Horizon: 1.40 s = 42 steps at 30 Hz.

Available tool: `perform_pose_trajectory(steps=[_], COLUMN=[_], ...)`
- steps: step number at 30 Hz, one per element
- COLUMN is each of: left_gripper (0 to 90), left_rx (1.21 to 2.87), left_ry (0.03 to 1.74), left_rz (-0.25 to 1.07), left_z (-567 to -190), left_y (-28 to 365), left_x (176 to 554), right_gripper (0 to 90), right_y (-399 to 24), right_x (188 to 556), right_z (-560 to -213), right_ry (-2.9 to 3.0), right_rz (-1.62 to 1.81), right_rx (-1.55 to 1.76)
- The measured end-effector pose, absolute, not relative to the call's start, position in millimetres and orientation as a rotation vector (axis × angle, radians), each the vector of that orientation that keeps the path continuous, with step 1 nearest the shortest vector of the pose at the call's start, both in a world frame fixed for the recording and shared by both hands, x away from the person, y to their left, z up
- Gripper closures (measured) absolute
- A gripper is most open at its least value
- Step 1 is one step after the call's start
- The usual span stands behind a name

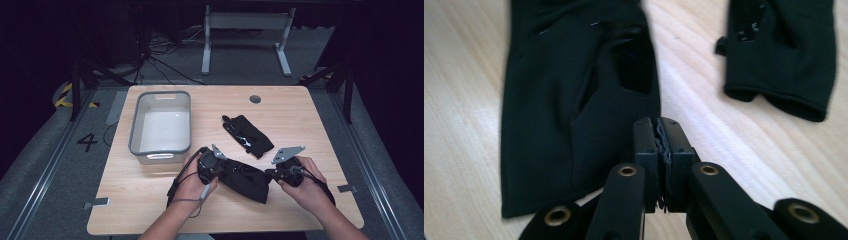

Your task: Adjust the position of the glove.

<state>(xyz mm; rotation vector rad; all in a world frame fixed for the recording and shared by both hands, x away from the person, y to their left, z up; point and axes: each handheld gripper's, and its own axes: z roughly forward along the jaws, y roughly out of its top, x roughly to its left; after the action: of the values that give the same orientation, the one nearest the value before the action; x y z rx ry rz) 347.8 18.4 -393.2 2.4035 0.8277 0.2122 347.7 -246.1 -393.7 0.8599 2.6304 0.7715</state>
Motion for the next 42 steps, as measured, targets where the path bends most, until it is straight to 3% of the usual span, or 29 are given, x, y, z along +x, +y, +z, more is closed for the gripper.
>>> perform_pose_trajectory(steps=[10, 19, 21, 23, 25, 42], left_gripper=[87.1, 86.7, 84.9, 71.4, 68.4, 61.9], left_rx=[2.507, 2.534, 2.519, 2.477, 2.449, 2.374], left_ry=[0.721, 0.684, 0.690, 0.703, 0.716, 0.817], left_rz=[0.095, -0.027, -0.094, -0.129, -0.125, -0.059], left_z=[-388.7, -404.6, -405.1, -403.7, -401.5, -391.6], left_y=[1.4, -14.0, -12.6, -9.6, -5.3, 24.5], left_x=[324.8, 327.7, 330.9, 332.9, 335.1, 354.1], right_gripper=[88.1, 87.8, 87.0, 80.4, 73.5, 70.2], right_y=[-254.4, -259.5, -262.2, -263.7, -265.3, -291.7], right_x=[356.8, 361.3, 364.6, 365.6, 366.4, 367.2], right_z=[-394.6, -403.4, -410.1, -411.7, -410.7, -397.3], right_ry=[2.632, 2.673, 2.688, 2.672, 2.663, 2.597], right_rz=[0.760, 0.692, 0.665, 0.663, 0.726, 0.898], right_rx=[0.863, 0.870, 0.883, 0.898, 0.891, 1.079])
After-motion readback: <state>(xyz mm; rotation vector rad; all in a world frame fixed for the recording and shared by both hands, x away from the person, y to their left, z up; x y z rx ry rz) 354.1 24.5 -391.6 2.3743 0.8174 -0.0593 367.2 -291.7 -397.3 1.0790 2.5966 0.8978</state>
